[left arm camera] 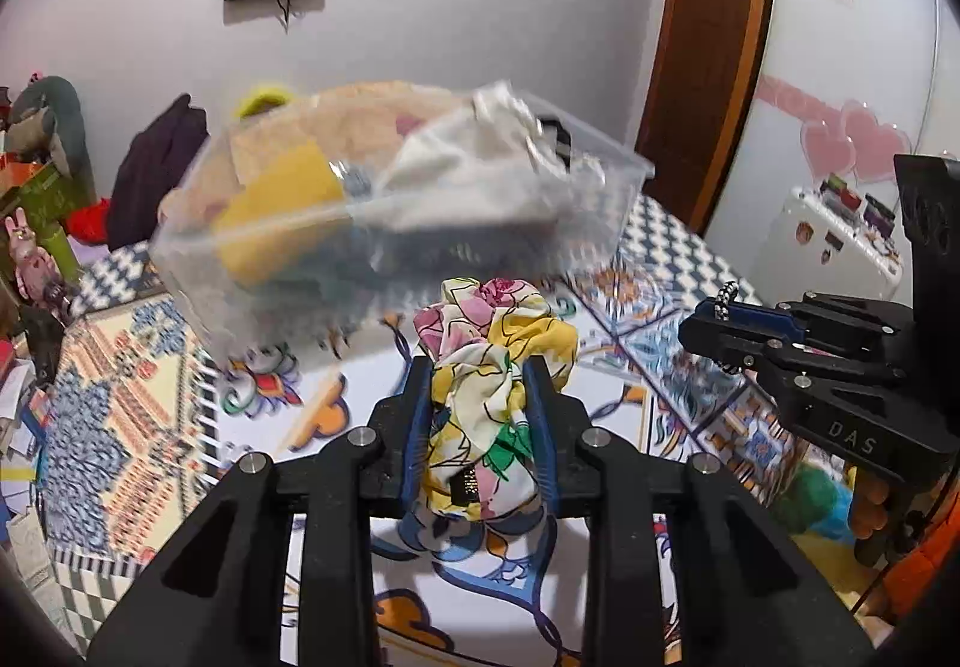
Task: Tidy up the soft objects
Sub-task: 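Lower the scrunchie into the box with the left tool while the right tool drops the bracelet in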
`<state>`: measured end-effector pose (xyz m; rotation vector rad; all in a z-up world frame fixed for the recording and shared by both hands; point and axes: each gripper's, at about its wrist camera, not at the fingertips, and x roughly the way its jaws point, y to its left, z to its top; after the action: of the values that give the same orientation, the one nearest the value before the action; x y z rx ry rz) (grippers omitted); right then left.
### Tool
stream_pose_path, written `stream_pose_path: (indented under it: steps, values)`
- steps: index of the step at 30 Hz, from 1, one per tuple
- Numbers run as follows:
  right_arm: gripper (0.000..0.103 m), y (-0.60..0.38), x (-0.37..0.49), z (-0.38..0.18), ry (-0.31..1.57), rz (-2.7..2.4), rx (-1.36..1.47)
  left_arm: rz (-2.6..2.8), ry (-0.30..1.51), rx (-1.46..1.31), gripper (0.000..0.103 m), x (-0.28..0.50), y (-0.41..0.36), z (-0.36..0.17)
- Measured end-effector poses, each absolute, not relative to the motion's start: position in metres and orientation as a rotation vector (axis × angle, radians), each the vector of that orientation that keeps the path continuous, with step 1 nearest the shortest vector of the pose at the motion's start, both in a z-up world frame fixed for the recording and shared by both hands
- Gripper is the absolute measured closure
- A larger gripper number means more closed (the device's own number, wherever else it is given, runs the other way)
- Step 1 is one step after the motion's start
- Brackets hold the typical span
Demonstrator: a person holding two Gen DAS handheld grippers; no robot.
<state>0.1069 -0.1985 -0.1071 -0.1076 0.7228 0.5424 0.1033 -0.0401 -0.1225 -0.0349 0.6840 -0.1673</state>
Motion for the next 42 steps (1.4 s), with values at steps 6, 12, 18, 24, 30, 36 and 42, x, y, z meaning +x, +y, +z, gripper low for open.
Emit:
stream_pose_path:
  steps: [6,12,18,24,30,36,42]
  values:
    - [0.088,-0.185,0.119,-0.081,0.658,0.573,-0.113,-0.136,0.608,-0.045,0.073,0.099,-0.025,-0.095]
    - [0.088,-0.166,0.135,-0.054,0.577,0.611,-0.112,-0.089,0.558,-0.053,0.073,0.106,-0.006,-0.073]
    - [0.087,-0.146,0.156,-0.034,0.52,0.64,-0.112,-0.044,0.519,-0.08,0.073,0.125,0.011,-0.056]
    - [0.087,-0.131,0.175,-0.025,0.509,0.659,-0.104,-0.013,0.511,-0.08,0.073,0.144,0.021,-0.047]
    - [0.087,-0.11,0.188,-0.029,0.529,0.665,-0.134,0.002,0.563,-0.092,0.073,0.172,0.029,-0.059]
    - [0.086,-0.093,0.208,-0.05,0.626,0.657,-0.128,-0.008,0.62,-0.107,0.073,0.198,0.032,-0.074]
    - [0.075,-0.096,0.215,-0.075,0.732,0.683,-0.115,-0.02,0.655,-0.1,0.072,0.206,0.03,-0.086]
